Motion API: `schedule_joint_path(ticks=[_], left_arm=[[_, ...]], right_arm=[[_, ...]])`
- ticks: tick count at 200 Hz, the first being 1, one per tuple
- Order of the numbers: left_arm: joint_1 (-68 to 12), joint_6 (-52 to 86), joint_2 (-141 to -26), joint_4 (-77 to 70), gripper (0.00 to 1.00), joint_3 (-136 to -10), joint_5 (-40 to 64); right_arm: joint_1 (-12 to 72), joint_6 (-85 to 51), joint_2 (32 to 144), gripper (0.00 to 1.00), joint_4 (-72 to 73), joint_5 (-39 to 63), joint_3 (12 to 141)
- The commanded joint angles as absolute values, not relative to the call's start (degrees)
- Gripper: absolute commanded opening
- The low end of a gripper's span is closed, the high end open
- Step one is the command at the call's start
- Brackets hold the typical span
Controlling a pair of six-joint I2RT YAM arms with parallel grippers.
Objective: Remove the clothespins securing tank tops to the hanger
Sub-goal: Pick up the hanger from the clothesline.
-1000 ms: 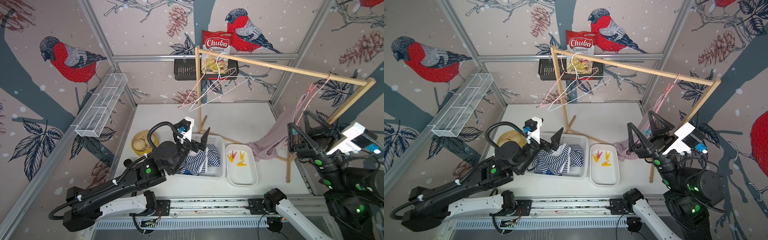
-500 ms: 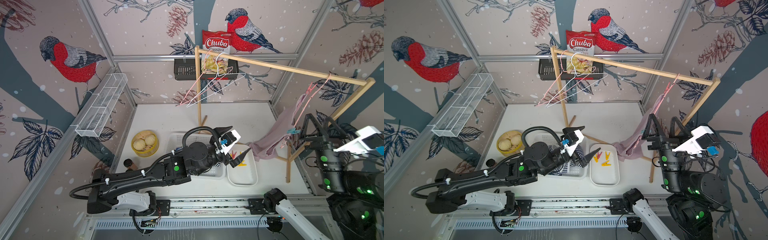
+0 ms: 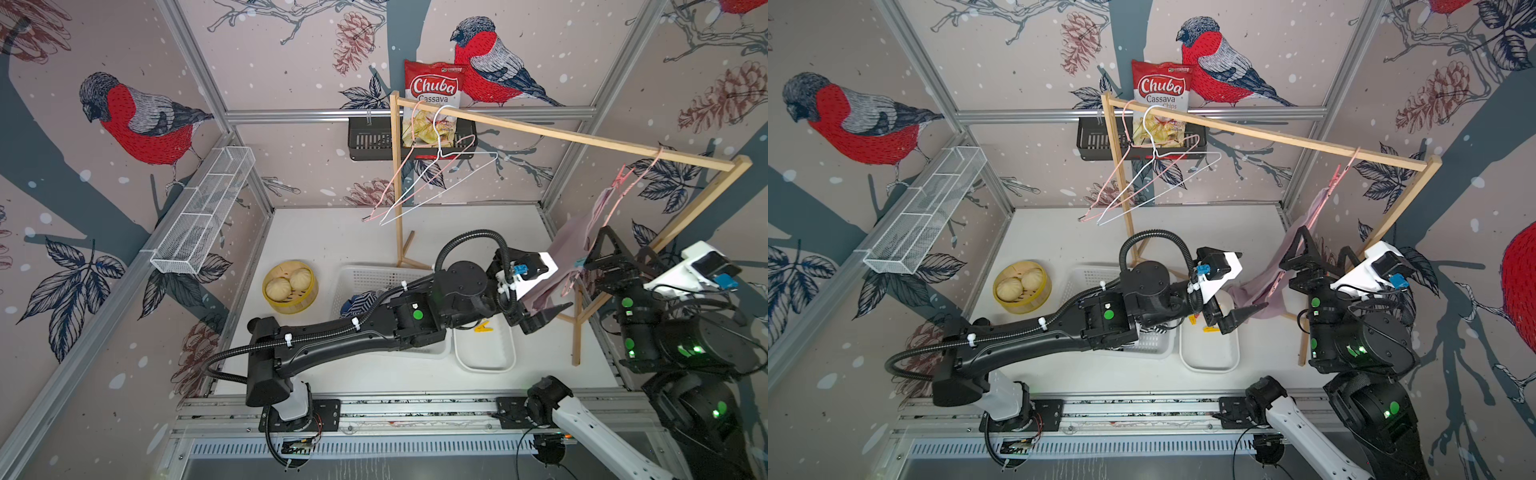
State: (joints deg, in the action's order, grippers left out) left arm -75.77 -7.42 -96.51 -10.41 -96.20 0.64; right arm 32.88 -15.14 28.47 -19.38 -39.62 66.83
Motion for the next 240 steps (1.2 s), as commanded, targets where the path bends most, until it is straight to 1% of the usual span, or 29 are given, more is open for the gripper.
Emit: schedule_joint_path(ticks=[1,21,45,67,84,111,146,180,190,203,220,224,240], left_arm=[[-75.2,-5.9,-100.0,-7.3,0.97,-101.3,5.7],[-75.0,-5.5,-103.8,-4.7,0.97,-106.6,6.7],[-74.9,-5.3,-108.5,-0.9,0.97,-113.6,7.3],[-74.9,-4.7,-110.5,-1.3,0.97,-115.7,7.0],[-74.9,-4.7,-112.4,-0.2,0.97,-118.4,6.2],[-74.8,-4.7,-114.9,2.5,0.97,-122.6,4.6],[-74.7,-4.2,-116.1,5.4,0.97,-123.9,-2.2],[-72.5,0.5,-118.3,7.7,0.96,-126.2,-1.8],[-72.0,1.1,-119.0,8.0,0.92,-126.6,-0.3],[-71.9,1.2,-119.3,7.5,0.82,-126.5,1.3],[-71.6,1.4,-119.9,7.7,0.6,-126.9,3.0],[-71.4,1.6,-119.9,7.8,0.56,-126.9,3.3],[-71.3,2.0,-119.8,7.5,0.33,-126.6,4.1]], right_arm=[[37.0,-15.4,28.1,1.0,-20.4,-44.6,66.9],[44.6,-15.1,28.2,1.0,-22.3,-49.7,68.1],[57.5,-14.6,26.4,1.0,-22.8,-59.7,68.8],[70.6,-12.4,22.5,1.0,-21.6,-69.2,68.0],[76.8,-7.5,20.1,1.0,-17.1,-75.6,65.4],[79.4,-0.6,20.2,1.0,-10.1,-79.1,63.0],[79.5,1.3,19.6,1.0,-10.2,-79.7,64.5],[80.7,8.6,20.4,1.0,-4.2,-78.3,65.0],[81.3,10.8,20.9,1.0,-2.2,-77.6,65.3],[81.9,12.9,21.9,1.0,-0.9,-76.8,66.0],[82.7,14.8,23.1,1.0,0.0,-76.5,67.2],[82.9,15.0,23.3,1.0,0.0,-76.3,67.5],[83.4,15.2,23.5,1.0,0.0,-75.7,68.1]])
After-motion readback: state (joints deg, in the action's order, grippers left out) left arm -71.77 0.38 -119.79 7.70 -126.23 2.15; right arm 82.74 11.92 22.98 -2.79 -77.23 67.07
